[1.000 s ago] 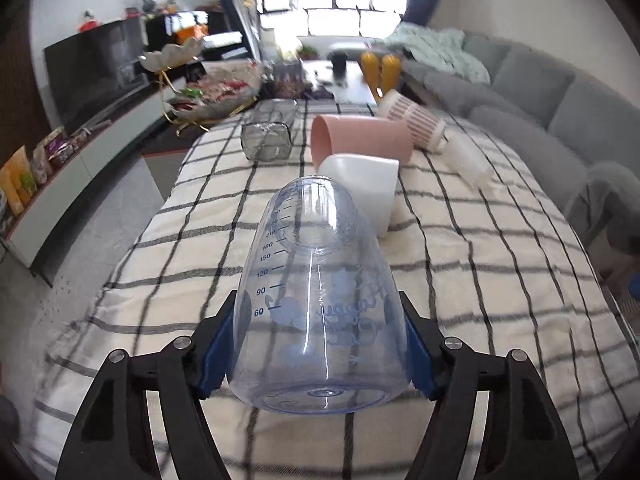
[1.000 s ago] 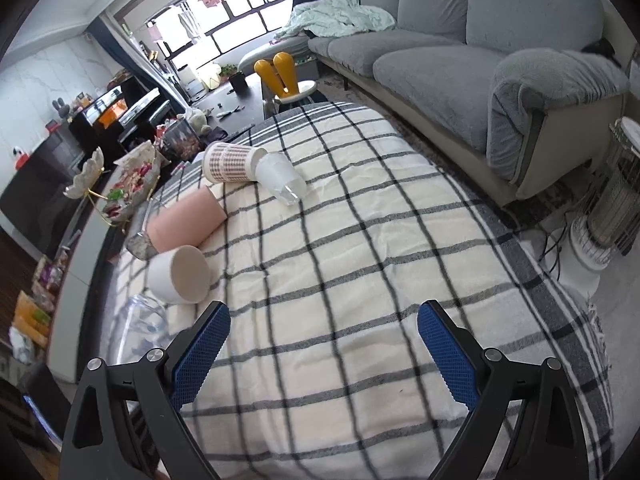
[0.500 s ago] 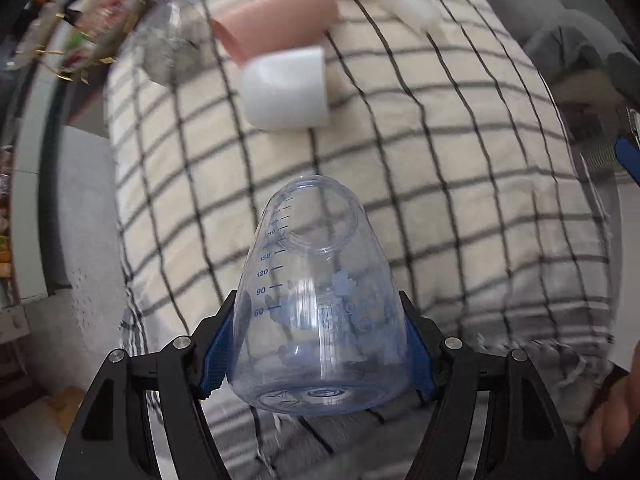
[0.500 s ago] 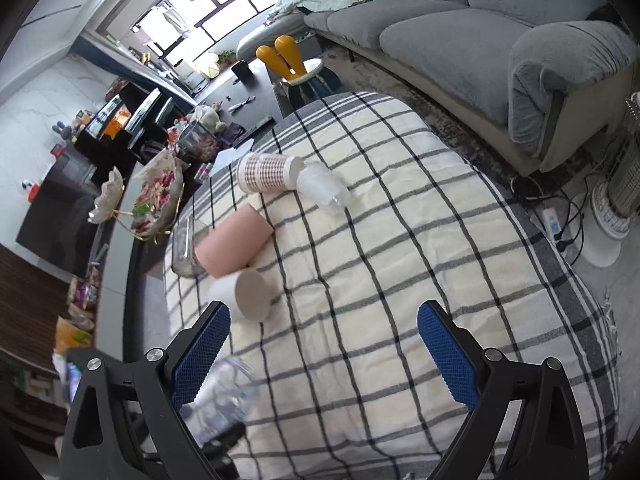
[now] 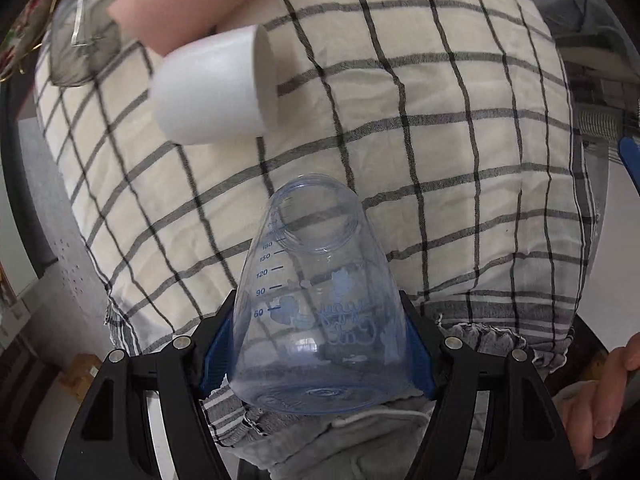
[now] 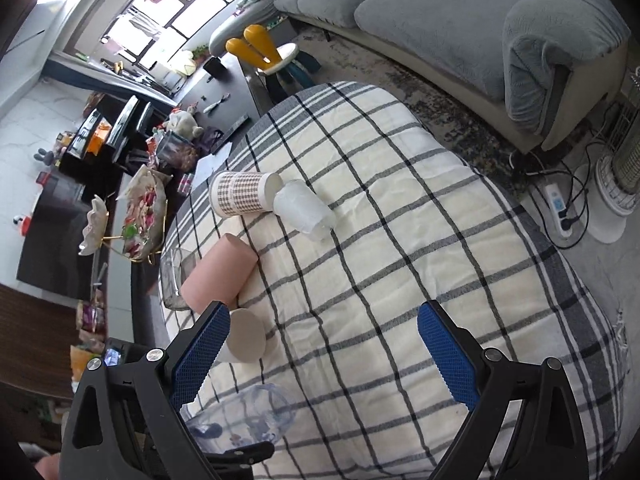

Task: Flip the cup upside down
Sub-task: 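Rotate the held bottle with the left tool so its opening faces down, then lower the bottle opening-down onto the table and open the left tool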

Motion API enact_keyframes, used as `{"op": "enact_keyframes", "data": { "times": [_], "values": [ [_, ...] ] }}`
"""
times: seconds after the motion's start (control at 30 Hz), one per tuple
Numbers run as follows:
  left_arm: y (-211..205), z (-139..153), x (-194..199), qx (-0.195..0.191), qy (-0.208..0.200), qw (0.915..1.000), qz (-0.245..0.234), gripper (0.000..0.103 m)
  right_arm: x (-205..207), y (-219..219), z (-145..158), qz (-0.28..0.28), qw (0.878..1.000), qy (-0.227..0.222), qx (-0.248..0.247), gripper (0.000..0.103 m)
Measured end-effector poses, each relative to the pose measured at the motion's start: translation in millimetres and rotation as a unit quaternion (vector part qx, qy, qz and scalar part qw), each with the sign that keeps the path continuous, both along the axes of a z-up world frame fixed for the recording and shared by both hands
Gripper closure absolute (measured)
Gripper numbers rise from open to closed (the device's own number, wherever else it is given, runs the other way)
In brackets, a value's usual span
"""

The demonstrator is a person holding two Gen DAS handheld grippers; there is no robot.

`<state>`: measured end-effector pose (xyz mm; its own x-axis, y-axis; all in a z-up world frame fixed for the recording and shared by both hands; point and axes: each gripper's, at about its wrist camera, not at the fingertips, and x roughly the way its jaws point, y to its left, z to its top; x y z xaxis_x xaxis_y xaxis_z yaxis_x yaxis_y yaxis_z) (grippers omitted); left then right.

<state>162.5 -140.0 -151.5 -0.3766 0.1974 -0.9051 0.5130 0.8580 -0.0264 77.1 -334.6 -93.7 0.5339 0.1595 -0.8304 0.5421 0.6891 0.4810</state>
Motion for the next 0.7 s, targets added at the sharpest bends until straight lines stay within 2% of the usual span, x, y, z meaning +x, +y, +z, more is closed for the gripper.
{"op": "enact_keyframes", "data": {
  "times": [0.1,0.2,0.37,0.43,0.5,0.7],
  "values": [
    [-6.2,-4.9,4.5,0.002,0.005,1.0000,-0.004,0.031,2.7,-5.9,-7.0,-0.005,1.000,0.008,0.007,0.008],
    [-13.1,-6.4,8.7,0.002,-0.007,0.9997,-0.022,0.031,3.7,-9.5,-9.9,-0.007,1.000,0.011,0.009,0.008],
    [-13.3,-6.3,7.6,0.002,-0.012,0.9996,-0.026,0.031,3.4,-10.5,-9.7,-0.006,1.000,0.008,0.008,0.008],
    [-11.0,-4.3,5.2,0.002,-0.014,0.9997,-0.023,0.028,1.9,-9.7,-7.7,-0.006,1.000,0.005,0.006,0.008],
    [-11.2,-0.5,0.8,-0.003,-0.023,0.9995,-0.023,0.015,-0.3,-8.8,-3.9,-0.006,1.000,0.001,0.004,0.008],
    [-5.8,19.7,-2.4,-0.017,-0.067,0.9973,-0.023,0.015,-13.7,0.0,14.3,-0.005,1.000,-0.017,-0.011,0.008]
  ]
}}
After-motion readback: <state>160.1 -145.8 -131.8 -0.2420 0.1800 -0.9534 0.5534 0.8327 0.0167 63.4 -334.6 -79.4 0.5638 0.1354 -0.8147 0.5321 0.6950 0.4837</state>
